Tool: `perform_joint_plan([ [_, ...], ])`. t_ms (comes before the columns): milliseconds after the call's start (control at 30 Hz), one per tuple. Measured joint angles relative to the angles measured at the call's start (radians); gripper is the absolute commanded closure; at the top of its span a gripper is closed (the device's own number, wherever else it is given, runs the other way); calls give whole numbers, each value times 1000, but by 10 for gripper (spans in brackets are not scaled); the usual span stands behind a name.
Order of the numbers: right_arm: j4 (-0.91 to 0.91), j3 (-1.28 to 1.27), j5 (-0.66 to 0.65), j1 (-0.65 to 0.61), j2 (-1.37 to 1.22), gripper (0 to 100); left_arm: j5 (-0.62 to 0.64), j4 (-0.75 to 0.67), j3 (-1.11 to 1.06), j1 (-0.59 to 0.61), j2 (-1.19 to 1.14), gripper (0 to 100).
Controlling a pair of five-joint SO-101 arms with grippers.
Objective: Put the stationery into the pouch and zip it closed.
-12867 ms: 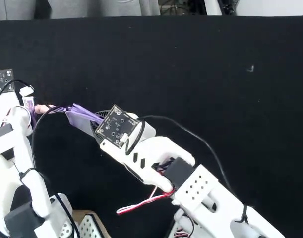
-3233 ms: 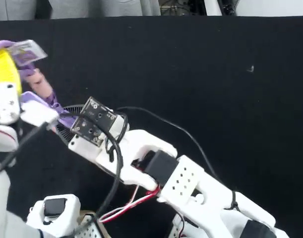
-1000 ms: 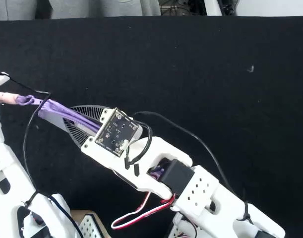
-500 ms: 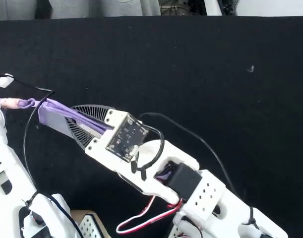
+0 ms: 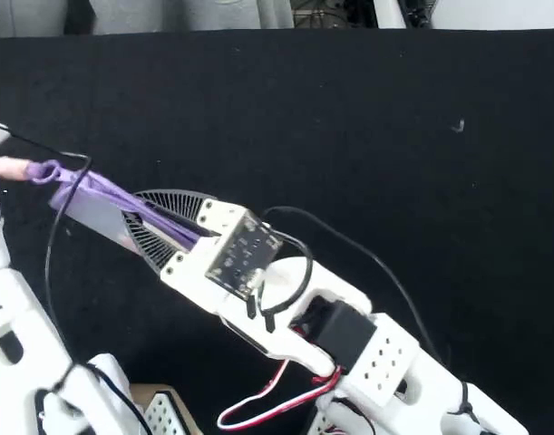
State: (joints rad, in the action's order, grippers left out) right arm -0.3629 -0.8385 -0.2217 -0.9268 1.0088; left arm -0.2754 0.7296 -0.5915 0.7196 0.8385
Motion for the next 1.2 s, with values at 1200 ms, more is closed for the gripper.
perform_joint_plan([
  [1200,123,-74,2,-26,-17,917,175,430,710,-809,341,971],
])
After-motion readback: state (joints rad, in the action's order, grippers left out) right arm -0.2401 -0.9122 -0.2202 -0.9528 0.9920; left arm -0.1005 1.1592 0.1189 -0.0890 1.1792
